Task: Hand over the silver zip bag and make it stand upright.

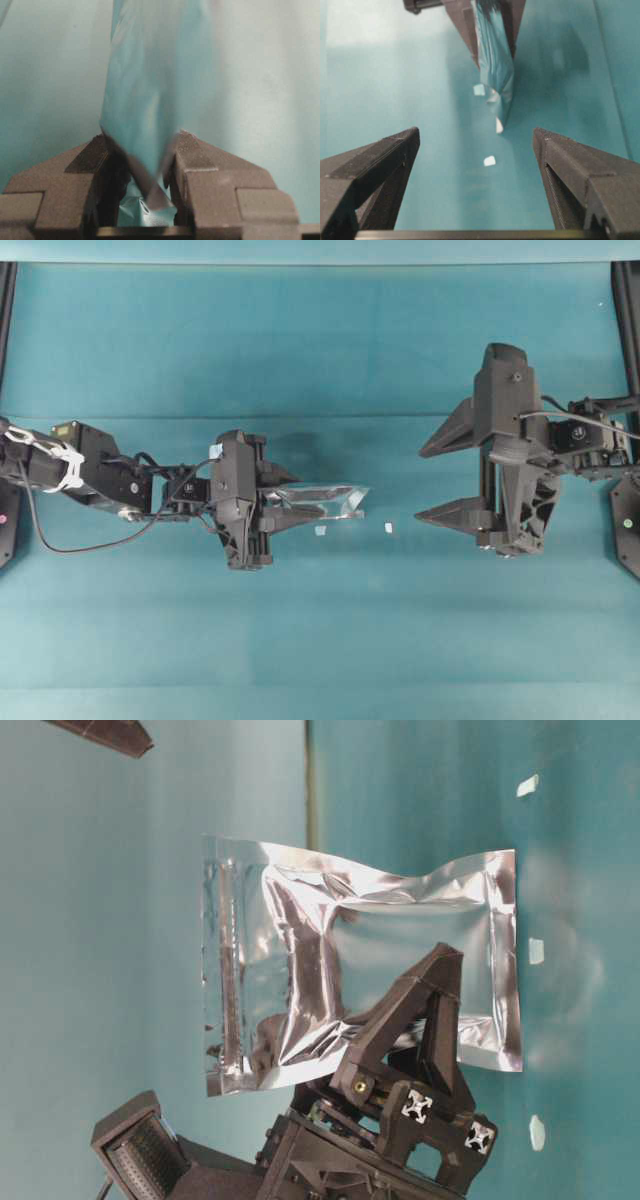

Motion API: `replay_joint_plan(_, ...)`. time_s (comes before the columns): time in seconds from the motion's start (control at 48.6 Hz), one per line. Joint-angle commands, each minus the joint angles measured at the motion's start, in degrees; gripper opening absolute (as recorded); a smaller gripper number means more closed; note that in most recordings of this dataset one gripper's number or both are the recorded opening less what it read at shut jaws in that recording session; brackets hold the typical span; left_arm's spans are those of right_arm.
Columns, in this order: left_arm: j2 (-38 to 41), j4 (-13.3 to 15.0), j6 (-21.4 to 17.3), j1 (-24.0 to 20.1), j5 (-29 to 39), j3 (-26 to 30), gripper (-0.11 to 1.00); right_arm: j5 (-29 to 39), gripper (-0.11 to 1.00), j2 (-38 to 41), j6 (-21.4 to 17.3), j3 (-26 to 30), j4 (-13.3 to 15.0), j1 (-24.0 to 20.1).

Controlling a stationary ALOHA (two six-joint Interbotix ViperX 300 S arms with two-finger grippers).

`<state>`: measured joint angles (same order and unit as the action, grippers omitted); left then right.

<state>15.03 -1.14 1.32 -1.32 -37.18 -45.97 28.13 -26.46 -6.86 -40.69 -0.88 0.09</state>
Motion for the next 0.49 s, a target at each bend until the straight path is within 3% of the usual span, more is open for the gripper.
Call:
replay_joint_plan(0.0, -0.35, -0.09, 0.0, 0.7, -0.09, 0.44, 0.23, -0.44, 0.97, -0.44, -0.53, 0.44, 0.09, -0.09)
replay_joint_plan(0.473, -0.35, -0.18, 0.0, 0.79, 0.0, 0.44, 0.23, -1.14, 0.97, -0.44, -0.62, 0.18, 0.09, -0.09)
